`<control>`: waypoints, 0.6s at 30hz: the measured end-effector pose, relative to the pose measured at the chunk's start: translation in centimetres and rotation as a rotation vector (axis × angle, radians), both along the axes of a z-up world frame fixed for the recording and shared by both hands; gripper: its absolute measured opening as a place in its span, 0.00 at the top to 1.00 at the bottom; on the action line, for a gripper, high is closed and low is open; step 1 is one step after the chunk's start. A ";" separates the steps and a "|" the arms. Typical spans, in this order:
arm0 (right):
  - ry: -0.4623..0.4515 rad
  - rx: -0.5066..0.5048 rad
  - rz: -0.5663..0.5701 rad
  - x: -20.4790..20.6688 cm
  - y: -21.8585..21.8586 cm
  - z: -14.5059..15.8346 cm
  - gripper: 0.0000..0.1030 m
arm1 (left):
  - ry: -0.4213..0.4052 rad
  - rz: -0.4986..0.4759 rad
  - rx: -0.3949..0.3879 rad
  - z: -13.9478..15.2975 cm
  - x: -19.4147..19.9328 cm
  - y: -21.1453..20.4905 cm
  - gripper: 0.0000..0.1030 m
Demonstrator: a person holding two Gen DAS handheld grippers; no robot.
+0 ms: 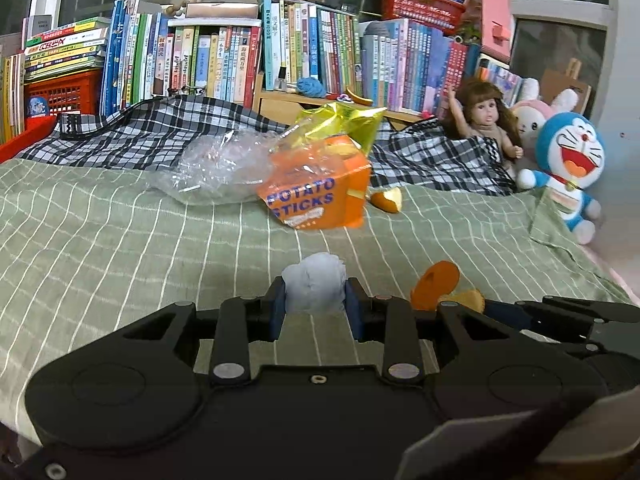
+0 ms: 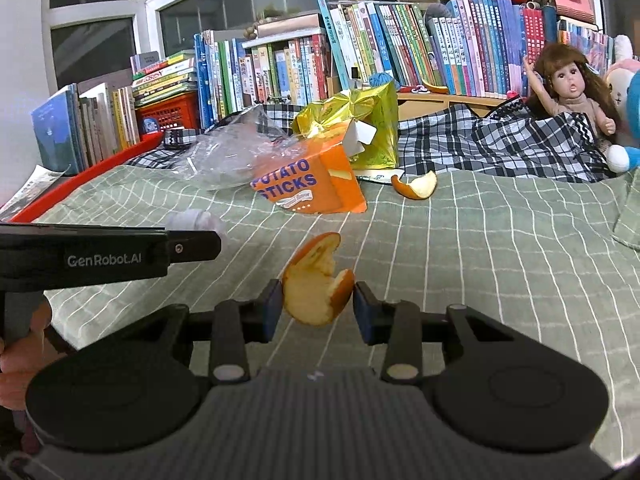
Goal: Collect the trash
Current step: 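Carry the tissue and bread crust over the bed edge into the bin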
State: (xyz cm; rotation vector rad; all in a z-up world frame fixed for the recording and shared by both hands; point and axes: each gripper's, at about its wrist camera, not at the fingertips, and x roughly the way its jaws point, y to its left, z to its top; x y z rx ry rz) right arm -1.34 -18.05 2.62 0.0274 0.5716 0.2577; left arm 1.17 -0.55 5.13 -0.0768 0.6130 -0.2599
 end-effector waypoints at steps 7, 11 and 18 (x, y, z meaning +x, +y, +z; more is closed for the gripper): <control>-0.008 0.017 0.024 -3.8 -0.1 0.1 0.58 | -0.012 -0.031 -0.016 -0.1 -4.9 0.2 0.71; -0.015 0.020 0.043 -5.9 0.1 0.1 0.58 | 0.008 -0.050 -0.027 -0.5 -7.2 0.6 0.71; 0.005 0.022 0.079 -9.2 0.6 -0.7 0.58 | 0.011 -0.067 -0.023 -1.3 -11.1 1.3 0.71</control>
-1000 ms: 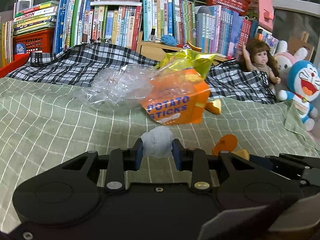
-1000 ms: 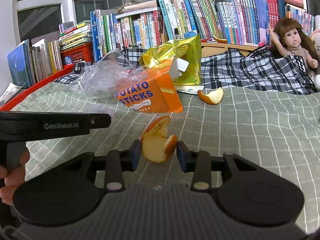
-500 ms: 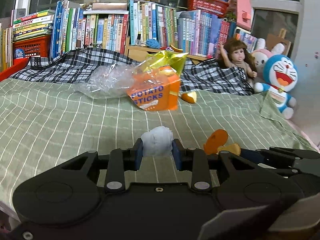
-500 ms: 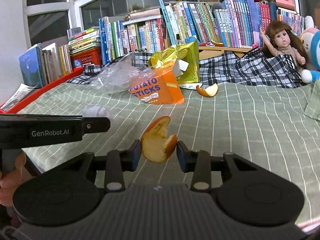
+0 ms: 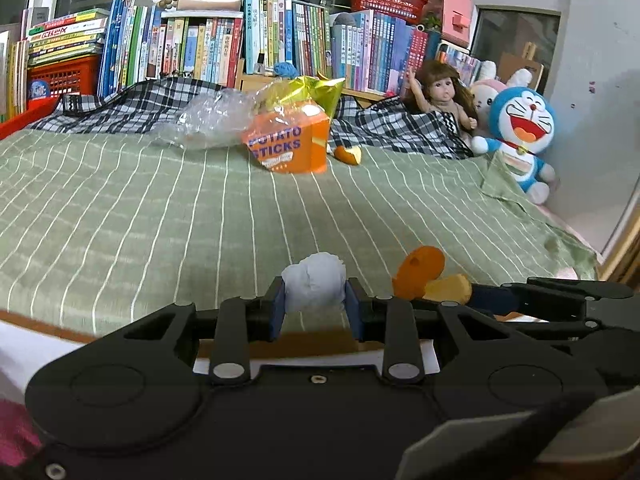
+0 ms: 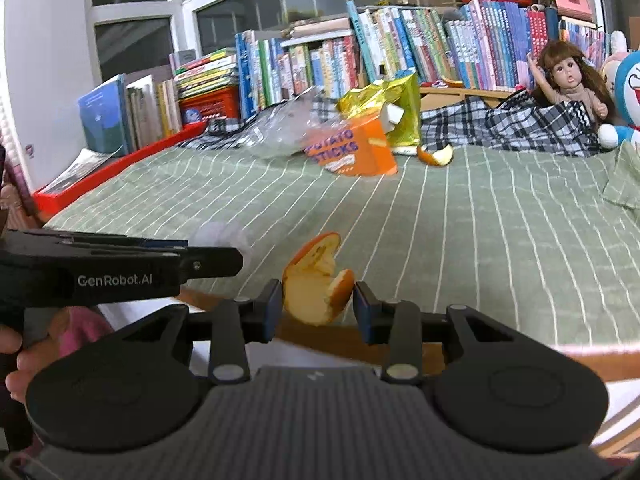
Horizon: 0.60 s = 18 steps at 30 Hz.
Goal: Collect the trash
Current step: 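Carry the tissue and bread crust over the bed edge into the bin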
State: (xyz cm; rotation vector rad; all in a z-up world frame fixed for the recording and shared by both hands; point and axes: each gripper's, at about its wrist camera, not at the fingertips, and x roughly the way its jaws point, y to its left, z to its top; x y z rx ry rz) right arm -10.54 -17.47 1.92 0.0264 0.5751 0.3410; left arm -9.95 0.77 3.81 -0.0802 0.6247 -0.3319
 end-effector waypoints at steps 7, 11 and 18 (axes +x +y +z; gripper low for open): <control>0.040 -0.009 0.014 -2.4 0.2 -1.9 0.58 | 0.033 0.015 0.004 -2.0 -3.5 0.8 0.71; 0.082 -0.023 0.016 -2.8 0.2 -3.7 0.57 | 0.087 0.023 0.018 -4.1 -4.2 1.1 0.71; 0.179 -0.072 0.017 -2.9 0.7 -7.8 0.57 | 0.208 0.019 0.050 -8.7 -4.2 0.8 0.71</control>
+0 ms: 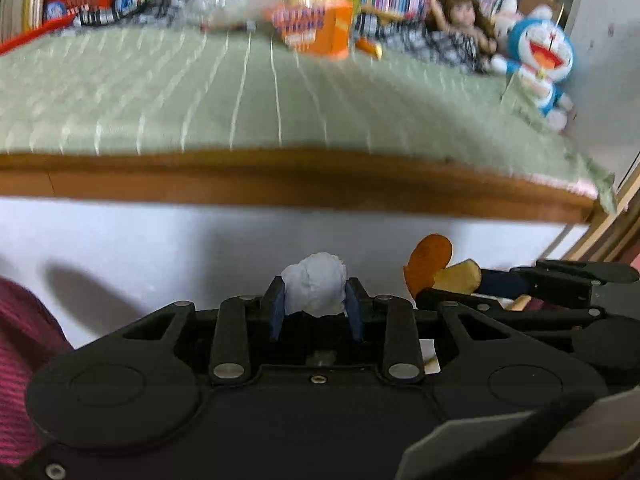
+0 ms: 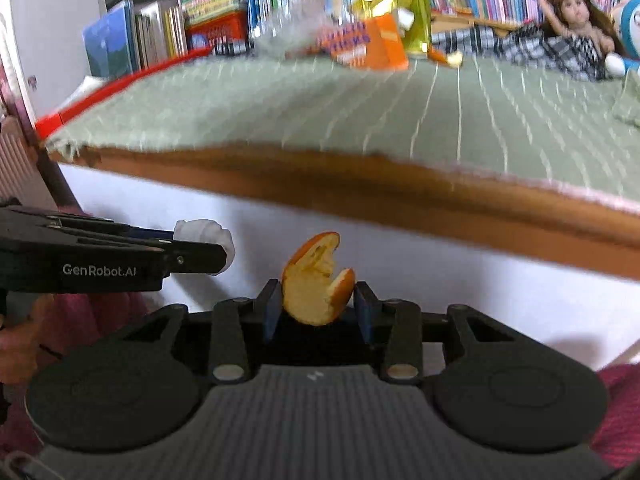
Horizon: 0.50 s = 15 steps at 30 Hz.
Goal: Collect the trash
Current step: 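Carry the tissue and bread crust over the bed edge into the bin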
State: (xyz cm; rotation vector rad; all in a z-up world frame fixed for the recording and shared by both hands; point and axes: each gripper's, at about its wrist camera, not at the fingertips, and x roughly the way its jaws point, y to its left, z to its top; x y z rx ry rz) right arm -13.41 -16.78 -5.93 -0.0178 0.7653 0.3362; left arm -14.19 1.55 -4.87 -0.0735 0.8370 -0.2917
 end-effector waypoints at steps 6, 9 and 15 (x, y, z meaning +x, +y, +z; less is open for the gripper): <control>0.126 -0.019 0.001 0.2 0.1 -3.8 0.56 | 0.108 0.020 0.033 -4.4 0.7 -0.2 0.70; 0.159 -0.036 0.002 0.1 0.2 -5.2 0.56 | 0.143 0.027 0.070 -6.2 1.0 -0.3 0.70; 0.181 -0.038 -0.013 0.6 0.2 -6.2 0.56 | 0.176 0.028 0.093 -8.3 1.5 -0.2 0.70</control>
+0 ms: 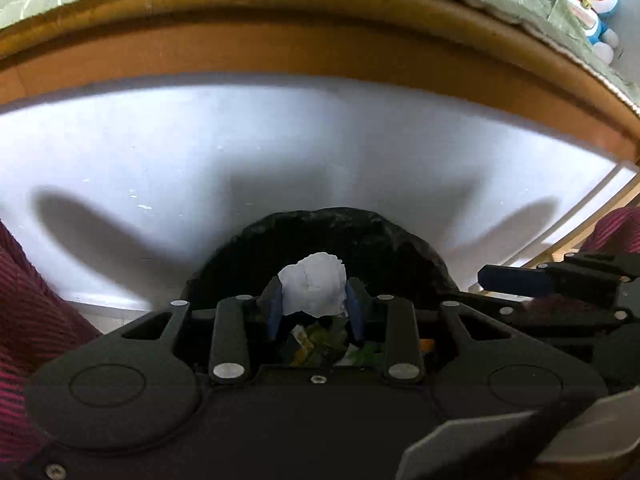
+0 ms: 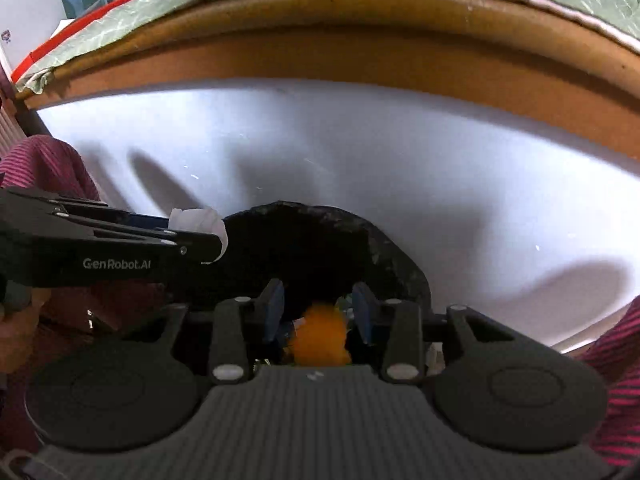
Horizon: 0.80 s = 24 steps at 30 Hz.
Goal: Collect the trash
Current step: 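Open both tools inside the bin to drop the tissue and crust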
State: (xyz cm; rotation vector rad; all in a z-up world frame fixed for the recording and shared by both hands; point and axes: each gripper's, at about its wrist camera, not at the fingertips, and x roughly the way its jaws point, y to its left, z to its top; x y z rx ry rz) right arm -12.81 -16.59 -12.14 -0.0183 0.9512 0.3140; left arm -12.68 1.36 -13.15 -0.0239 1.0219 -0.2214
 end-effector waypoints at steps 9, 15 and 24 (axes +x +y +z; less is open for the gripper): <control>0.004 0.014 -0.035 0.8 -0.2 0.2 0.55 | 0.009 0.013 0.008 -0.4 0.8 -0.2 0.40; -0.025 0.027 -0.042 0.5 -0.5 1.3 0.43 | -0.018 0.013 0.002 0.7 0.7 -0.1 0.30; -0.150 0.123 0.009 -0.6 -1.7 7.7 0.32 | -0.169 -0.060 -0.052 7.8 0.0 0.5 0.20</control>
